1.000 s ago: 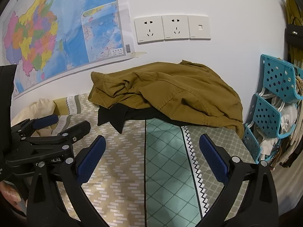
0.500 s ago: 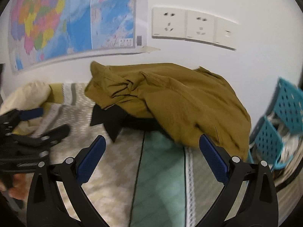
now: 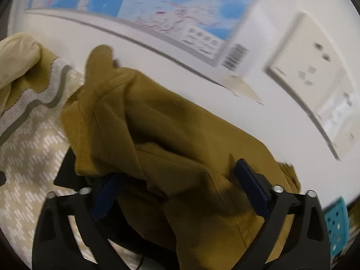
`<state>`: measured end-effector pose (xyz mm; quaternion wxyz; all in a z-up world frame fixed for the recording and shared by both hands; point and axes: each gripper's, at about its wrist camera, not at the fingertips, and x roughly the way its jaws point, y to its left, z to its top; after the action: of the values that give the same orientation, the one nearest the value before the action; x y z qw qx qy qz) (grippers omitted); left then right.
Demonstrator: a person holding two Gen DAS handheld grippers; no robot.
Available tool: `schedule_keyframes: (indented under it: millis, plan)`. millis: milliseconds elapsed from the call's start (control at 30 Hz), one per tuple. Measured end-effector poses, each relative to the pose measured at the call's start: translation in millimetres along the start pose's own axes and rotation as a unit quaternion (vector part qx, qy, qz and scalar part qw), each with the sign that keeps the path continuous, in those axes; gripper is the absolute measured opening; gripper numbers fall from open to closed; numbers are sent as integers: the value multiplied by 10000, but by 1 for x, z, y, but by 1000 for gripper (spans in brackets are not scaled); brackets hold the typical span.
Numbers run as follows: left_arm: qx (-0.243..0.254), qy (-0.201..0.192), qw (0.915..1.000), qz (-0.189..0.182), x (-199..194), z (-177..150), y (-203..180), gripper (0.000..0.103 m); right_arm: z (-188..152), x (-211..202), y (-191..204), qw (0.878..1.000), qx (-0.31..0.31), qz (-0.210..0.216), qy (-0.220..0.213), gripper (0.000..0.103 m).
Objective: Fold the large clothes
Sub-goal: 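Grasp the olive-brown shirt with both grippers and lift it off the bed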
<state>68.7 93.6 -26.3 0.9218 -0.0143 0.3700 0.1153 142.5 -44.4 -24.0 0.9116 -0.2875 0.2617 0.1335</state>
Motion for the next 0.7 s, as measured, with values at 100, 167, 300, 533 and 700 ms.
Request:
schedule_keyframes:
  millis: [100,167,300,533,700]
  plan:
    - [-9,23,10000,43,7,2,6,96,5,-18,-11,9999,-82,44,68,15]
    - [17,5,10000,37,10,3,10,96,7,-51,-39,9989,324,259,-215,12]
    - [167,-149,9993,-291,16,10,12,96,5,-138,-106,9879,1211,140,-964,11]
    - [675,-963,9843,-1317,5,32,-25,96,-29,-257,-205,9521,2517,46,-1734,10]
    - [1224,-1459,9462,-2617,-13,31,-72,96,-38,-286,-217,9397,2775,20,-1997,10]
